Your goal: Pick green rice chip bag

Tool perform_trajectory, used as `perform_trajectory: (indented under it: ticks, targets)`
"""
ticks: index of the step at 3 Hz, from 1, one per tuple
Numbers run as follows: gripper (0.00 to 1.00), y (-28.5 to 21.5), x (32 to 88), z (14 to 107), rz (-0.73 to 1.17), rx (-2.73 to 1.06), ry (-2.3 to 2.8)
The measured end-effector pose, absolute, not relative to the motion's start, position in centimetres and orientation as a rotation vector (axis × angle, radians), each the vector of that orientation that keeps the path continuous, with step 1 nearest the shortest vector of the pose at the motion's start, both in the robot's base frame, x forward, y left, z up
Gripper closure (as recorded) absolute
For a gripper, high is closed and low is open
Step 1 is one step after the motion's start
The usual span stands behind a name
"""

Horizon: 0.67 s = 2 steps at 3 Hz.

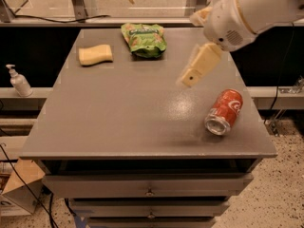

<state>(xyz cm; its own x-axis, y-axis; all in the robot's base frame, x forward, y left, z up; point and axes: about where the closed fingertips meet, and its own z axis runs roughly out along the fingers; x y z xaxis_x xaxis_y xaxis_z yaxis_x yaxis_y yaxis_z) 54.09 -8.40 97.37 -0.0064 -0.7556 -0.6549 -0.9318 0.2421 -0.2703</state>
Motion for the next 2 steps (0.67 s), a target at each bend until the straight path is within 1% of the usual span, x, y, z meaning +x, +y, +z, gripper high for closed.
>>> perform_trajectory:
  ticks: [1,2]
  targets:
    - [0.00,-5.83,58.43,97.33,0.359,-1.481,1.732]
    - [0.00,-5.72,59.02,97.27,0.357,-1.468,1.727]
